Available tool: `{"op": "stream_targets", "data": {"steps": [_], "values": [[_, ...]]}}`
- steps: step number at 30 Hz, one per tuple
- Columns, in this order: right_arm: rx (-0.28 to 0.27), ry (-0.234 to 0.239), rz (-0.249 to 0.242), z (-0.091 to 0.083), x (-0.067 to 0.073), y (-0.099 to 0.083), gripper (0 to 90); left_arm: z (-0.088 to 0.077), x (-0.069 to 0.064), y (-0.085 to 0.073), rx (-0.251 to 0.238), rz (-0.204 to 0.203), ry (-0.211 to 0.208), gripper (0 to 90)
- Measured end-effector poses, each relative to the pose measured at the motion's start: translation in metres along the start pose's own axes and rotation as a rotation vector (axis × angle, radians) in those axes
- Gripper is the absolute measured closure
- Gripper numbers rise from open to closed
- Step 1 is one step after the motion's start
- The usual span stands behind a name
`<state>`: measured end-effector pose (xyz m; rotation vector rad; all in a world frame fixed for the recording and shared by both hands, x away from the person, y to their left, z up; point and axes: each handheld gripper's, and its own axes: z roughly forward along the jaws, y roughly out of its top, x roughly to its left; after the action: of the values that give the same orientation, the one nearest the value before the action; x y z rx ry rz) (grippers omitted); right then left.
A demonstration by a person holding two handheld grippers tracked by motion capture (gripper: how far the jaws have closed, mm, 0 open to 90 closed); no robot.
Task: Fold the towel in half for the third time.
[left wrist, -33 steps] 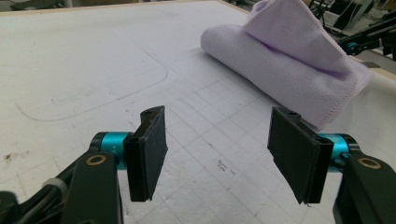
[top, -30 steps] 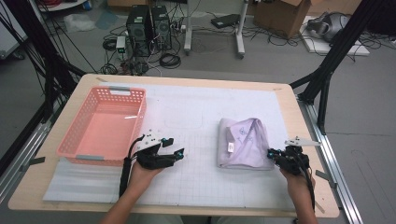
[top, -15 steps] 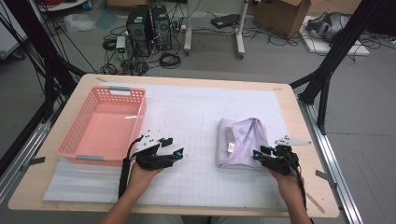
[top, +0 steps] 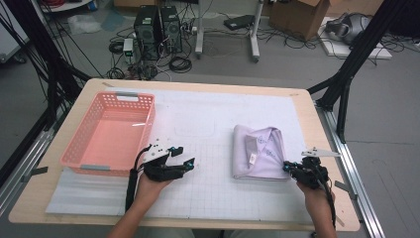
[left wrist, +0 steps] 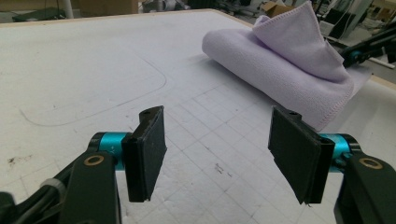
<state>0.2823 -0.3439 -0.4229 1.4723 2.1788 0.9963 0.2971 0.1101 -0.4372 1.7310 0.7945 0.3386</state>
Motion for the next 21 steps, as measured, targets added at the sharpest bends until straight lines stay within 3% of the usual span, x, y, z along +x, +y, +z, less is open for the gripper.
{"op": "stream_targets", "data": {"steps": [3,7,9,13,21], "values": [[0.002,-0.041,-0.022,0.000,0.003,0.003,70.0,0.000,0.000,0.000,-0.003,-0.003,-0.001,36.8],[-0.097,-0.057,-0.035,-0.011,0.008,0.012,63.0,-0.001,0.001,0.000,-0.008,-0.006,0.001,36.8],[-0.144,-0.023,-0.047,-0.013,0.011,0.017,61.2,-0.002,0.002,0.000,-0.007,-0.004,-0.001,36.8],[-0.185,0.058,-0.070,-0.008,0.026,0.032,52.9,-0.002,0.002,0.000,-0.010,-0.006,0.001,36.8],[-0.174,0.142,-0.139,0.014,0.059,0.066,49.9,-0.002,0.002,0.000,-0.007,-0.007,0.003,36.8]]}}
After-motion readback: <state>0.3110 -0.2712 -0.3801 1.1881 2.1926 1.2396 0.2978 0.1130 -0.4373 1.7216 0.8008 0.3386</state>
